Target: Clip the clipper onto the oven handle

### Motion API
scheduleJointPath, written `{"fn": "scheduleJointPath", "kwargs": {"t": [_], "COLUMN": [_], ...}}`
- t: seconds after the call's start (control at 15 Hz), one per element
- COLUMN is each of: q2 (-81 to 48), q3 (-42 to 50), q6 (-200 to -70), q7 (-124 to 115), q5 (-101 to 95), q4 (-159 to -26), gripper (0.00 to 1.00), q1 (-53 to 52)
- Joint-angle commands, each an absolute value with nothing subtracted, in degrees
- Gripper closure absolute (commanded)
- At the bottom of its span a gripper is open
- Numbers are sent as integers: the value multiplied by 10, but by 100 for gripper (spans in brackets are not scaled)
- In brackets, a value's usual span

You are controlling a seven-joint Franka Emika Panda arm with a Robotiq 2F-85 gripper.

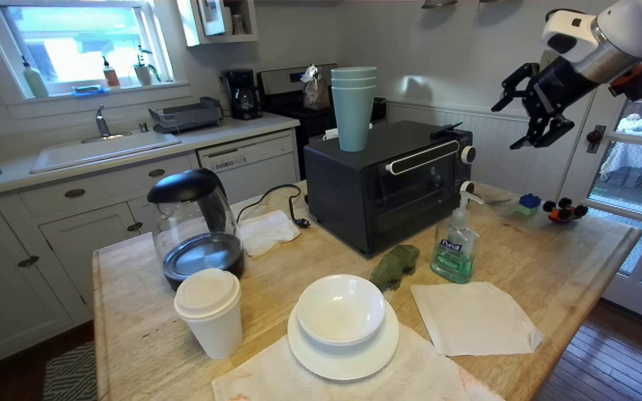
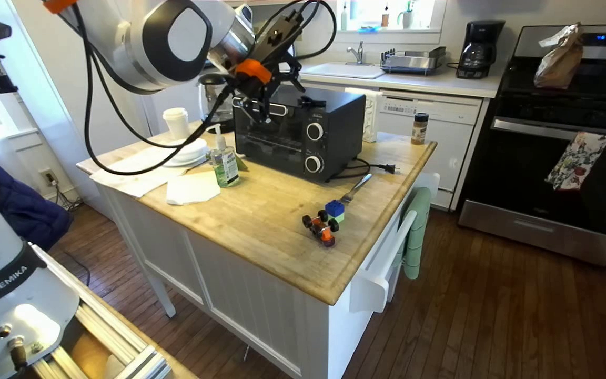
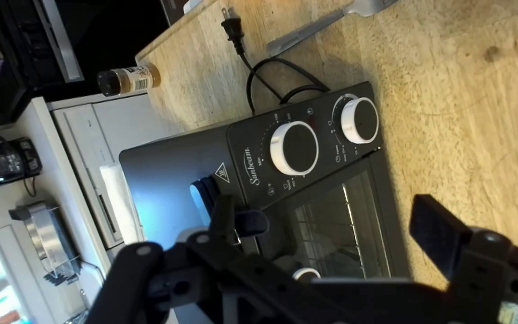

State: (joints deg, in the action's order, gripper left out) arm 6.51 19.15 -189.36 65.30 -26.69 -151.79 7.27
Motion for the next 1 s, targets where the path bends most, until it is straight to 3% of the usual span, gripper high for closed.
{"fn": "scheduleJointPath", "kwargs": {"t": [0.0,0.93], "q2": [65,-23], "q3": [191,199], "q6": [-1894,-2011], "q7": [653,638], "q5": [-267,-291], "q4": [-1518,-1487], "gripper": [0,0], "q1": [73,53]}}
